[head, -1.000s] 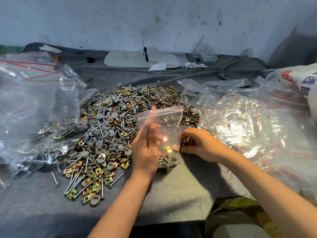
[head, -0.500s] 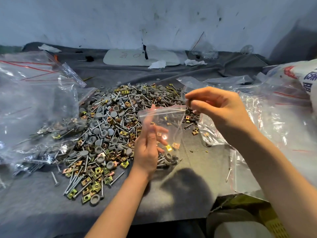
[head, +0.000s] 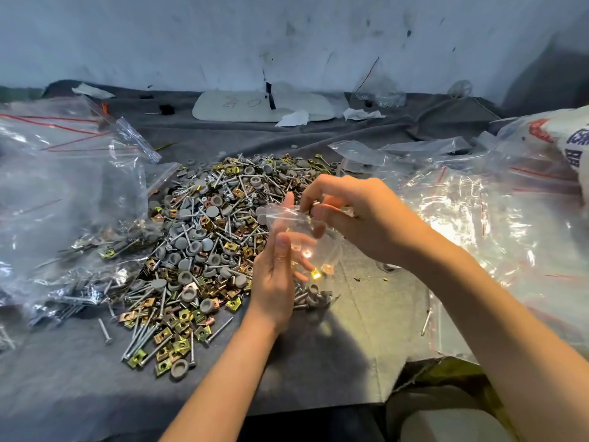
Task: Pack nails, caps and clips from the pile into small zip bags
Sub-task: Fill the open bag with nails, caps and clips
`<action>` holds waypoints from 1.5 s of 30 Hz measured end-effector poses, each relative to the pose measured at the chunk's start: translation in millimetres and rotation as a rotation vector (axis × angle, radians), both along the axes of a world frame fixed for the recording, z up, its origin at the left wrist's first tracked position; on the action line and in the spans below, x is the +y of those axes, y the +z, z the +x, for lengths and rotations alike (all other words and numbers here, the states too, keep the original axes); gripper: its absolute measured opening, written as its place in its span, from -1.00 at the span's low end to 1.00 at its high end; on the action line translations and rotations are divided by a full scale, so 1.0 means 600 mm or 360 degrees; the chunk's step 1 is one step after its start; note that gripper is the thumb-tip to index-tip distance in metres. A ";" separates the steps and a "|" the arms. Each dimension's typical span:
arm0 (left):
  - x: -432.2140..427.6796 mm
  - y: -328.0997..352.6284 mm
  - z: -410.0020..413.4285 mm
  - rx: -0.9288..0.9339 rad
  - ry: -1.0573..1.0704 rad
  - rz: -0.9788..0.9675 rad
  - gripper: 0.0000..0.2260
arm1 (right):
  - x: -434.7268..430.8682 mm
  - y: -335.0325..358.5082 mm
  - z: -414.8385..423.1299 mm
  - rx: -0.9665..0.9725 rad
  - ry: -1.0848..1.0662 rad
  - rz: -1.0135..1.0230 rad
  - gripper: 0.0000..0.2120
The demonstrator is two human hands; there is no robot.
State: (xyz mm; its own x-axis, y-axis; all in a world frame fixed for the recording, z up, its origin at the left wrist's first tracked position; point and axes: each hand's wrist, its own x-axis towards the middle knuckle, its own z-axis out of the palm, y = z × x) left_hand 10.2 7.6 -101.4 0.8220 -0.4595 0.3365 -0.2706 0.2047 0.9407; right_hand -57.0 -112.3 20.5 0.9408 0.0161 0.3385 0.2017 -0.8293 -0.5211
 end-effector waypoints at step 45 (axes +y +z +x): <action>0.001 0.022 -0.005 -0.0146 0.0114 -0.0065 -0.52 | -0.059 -0.008 0.033 -0.0372 -0.0173 0.0761 -0.93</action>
State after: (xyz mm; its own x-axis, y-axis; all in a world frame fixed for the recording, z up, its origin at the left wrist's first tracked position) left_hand 6.9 8.5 -88.0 0.8172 -0.3851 0.4289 -0.3704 0.2193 0.9026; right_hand -37.0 -147.7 15.7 0.8273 -0.2841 0.4846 0.2837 -0.5333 -0.7969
